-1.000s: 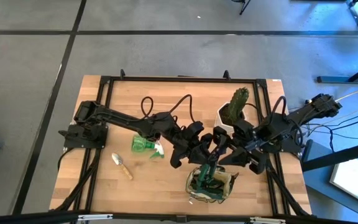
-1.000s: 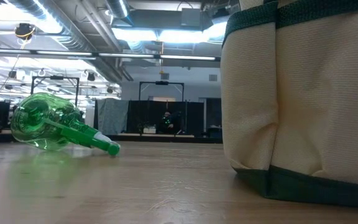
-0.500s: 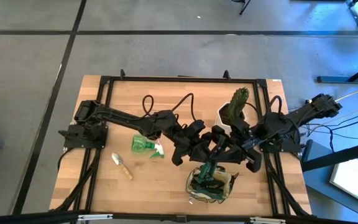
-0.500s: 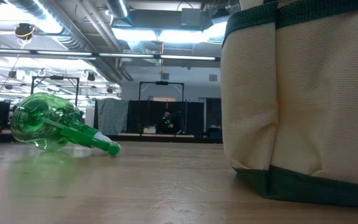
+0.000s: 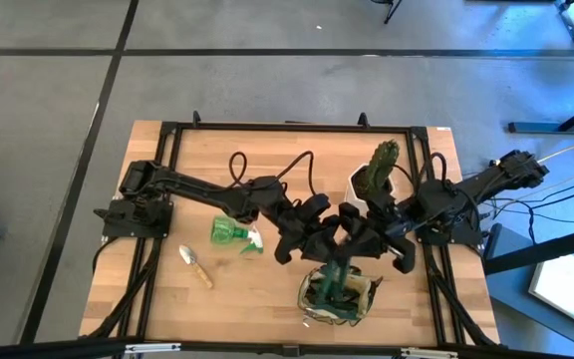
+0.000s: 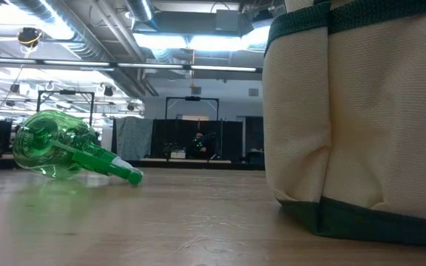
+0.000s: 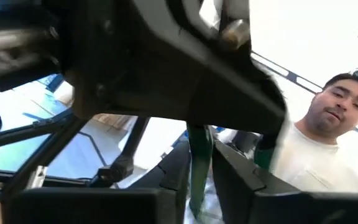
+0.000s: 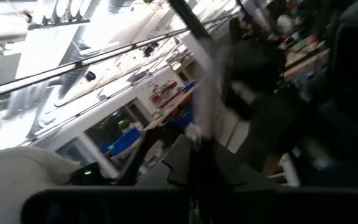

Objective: Pick & Place Garden tools in Gardening bag
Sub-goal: Put the grafting pruner into the side pocket of the white bag

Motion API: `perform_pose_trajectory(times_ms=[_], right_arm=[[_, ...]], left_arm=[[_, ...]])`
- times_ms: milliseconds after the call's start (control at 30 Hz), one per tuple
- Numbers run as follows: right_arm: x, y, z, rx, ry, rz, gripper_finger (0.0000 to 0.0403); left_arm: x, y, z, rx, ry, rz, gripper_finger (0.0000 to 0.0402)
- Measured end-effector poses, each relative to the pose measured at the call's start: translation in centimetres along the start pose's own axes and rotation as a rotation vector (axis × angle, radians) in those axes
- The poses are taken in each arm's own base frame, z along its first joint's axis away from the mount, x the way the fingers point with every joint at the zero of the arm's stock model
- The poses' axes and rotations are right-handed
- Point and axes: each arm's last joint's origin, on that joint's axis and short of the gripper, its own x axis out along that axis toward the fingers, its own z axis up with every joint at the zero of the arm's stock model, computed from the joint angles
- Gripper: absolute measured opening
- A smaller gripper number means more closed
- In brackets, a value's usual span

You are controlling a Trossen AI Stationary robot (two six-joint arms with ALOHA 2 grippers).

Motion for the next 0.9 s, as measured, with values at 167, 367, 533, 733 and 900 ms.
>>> perform_pose_trajectory(times_ms=[167,367,533,733,900], right_arm=[[-0.4,0.9,-0.1,0.032,0.029,0.056,0.0010],[-1.4,1.8,-0.2,0.041,0.028,-0.002,0.0010],[-2.6,2.4,-1.3,0.042,0.091,-0.133,0.0010],[-3.5,3.6,-3.0,0.053,0.155,-0.227,0.0010],[-3.4,4.3,-5.1,0.077,0.226,-0.268,0.0010]], left_arm=[[0.0,-0.1,0.0,-0.078,0.030,-0.029,0.0096],[0.0,-0.2,0.0,-0.093,0.036,-0.032,0.0100],[-0.2,0.2,-0.2,-0.127,0.060,0.009,0.0093],[-1.2,0.7,-0.3,-0.174,0.142,0.193,0.0072],[-2.6,1.2,-0.4,-0.161,0.182,0.395,0.0052]])
